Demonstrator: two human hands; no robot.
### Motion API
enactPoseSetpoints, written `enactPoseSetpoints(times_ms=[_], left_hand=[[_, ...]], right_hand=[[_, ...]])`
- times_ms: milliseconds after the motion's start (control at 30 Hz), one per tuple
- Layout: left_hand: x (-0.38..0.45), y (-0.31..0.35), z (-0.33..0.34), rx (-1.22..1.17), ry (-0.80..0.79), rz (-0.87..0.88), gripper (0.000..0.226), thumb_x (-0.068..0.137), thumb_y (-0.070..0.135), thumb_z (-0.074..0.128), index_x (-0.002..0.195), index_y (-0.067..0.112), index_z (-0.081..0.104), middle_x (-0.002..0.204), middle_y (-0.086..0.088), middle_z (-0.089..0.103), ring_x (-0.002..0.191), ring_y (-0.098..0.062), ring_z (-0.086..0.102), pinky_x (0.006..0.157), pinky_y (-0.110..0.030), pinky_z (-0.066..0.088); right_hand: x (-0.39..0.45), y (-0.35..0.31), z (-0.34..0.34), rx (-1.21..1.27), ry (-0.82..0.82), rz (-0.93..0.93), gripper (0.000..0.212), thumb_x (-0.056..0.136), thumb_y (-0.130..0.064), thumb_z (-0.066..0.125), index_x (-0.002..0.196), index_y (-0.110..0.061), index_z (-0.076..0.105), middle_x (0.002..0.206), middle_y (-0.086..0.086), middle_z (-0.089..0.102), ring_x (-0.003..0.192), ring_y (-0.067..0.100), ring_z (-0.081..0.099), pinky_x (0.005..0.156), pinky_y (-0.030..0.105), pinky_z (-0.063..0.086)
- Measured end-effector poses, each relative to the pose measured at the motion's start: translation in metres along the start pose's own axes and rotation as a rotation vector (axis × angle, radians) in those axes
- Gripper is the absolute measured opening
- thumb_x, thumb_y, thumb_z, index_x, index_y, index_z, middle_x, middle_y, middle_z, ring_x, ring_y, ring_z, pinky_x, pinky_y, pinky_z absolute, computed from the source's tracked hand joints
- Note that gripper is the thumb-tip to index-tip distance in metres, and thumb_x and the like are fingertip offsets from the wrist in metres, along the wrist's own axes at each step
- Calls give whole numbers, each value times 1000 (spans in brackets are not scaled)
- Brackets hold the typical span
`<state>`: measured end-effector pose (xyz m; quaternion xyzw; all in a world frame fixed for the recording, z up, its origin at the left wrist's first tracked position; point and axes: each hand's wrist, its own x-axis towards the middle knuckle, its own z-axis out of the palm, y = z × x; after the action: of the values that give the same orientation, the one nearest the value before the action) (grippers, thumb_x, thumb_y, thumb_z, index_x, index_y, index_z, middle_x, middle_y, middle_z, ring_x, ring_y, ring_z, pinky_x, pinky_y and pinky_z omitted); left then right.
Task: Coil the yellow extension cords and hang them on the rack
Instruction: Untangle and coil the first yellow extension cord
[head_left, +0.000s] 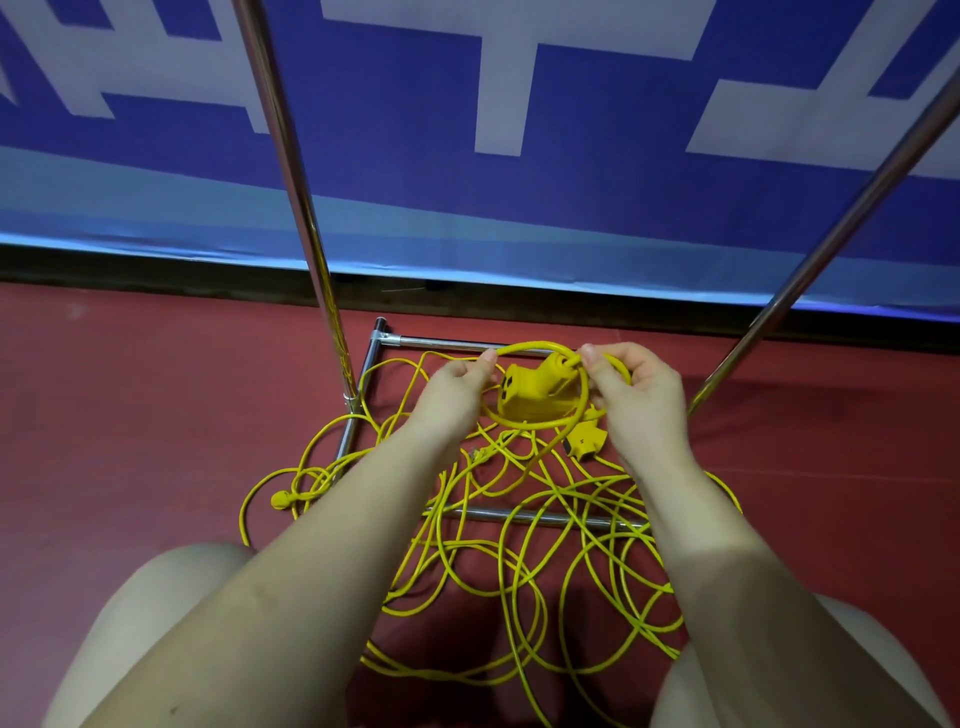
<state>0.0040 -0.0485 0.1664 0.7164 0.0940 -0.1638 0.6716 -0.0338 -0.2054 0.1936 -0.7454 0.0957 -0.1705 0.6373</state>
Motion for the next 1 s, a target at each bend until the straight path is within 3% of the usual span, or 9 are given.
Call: enactPoseSetpoints(times_ms=[67, 167, 267, 400, 567, 700, 767, 867, 1000], left_hand=[[-2, -2, 4, -123, -55, -117, 38, 91, 52, 50, 98, 16, 59, 103, -11, 68, 91, -29, 64, 86, -47, 47], [1, -2, 6, -208, -106, -121, 30, 97, 38, 47, 91, 10, 58, 75, -7, 69, 72, -23, 65, 77, -42, 53], [4, 1, 3, -238, -19, -97, 27, 98, 29, 50, 76, 13, 52, 54, 0, 59, 52, -15, 58, 62, -31, 51], [15, 9, -14, -355, 149, -119, 19, 93, 28, 58, 81, 13, 54, 70, -5, 59, 56, -16, 55, 51, -26, 46], [7, 16, -14, -432, 106, -261, 20, 96, 18, 51, 78, 10, 53, 42, -1, 59, 32, -10, 55, 33, -18, 45], [7, 14, -15, -477, 95, -327, 28, 92, 26, 59, 103, 1, 61, 79, -11, 67, 45, -16, 64, 40, -24, 52], [6, 14, -17, -474, 101, -325, 24, 91, 27, 61, 98, 4, 61, 80, -9, 66, 47, -16, 64, 42, -24, 53], [7, 16, -18, -428, 23, -278, 21, 92, 26, 59, 78, 11, 59, 52, 1, 61, 37, -6, 54, 41, -18, 50], [8, 19, -27, -374, 9, -164, 16, 94, 28, 57, 84, 14, 55, 70, -3, 58, 49, -8, 43, 45, -20, 46]], right_hand=[[-1, 1, 3, 122, 17, 77, 15, 90, -18, 61, 74, -18, 62, 52, -10, 60, 52, 8, 55, 52, 22, 48], [0, -2, 3, 252, 10, 147, 19, 92, -16, 55, 74, -14, 58, 48, -9, 57, 44, 4, 52, 42, 16, 43], [4, -3, -6, 196, -19, 105, 15, 92, -16, 57, 77, -17, 61, 57, -9, 62, 54, 4, 58, 55, 21, 48], [7, -2, -16, -82, -104, -35, 14, 88, -15, 62, 80, -26, 62, 72, -5, 60, 68, 9, 54, 72, 29, 44], [-3, -12, -11, -49, -311, -142, 14, 87, -29, 60, 100, -32, 62, 87, -15, 63, 77, 3, 55, 73, 12, 44], [-9, -15, -6, -133, -419, -127, 40, 59, -46, 80, 95, -37, 65, 63, -25, 57, 63, 2, 42, 62, 22, 44], [-11, -14, -2, -121, -360, -108, 36, 54, -38, 83, 85, -33, 65, 59, -22, 58, 59, -2, 44, 63, 20, 44], [-8, -12, -4, 64, -161, -40, 16, 68, -29, 73, 82, -28, 63, 61, -17, 64, 57, -4, 54, 63, 16, 46], [10, -7, -18, 248, 122, 188, 16, 88, -33, 61, 81, -20, 62, 63, -6, 58, 42, 2, 50, 70, 36, 44]])
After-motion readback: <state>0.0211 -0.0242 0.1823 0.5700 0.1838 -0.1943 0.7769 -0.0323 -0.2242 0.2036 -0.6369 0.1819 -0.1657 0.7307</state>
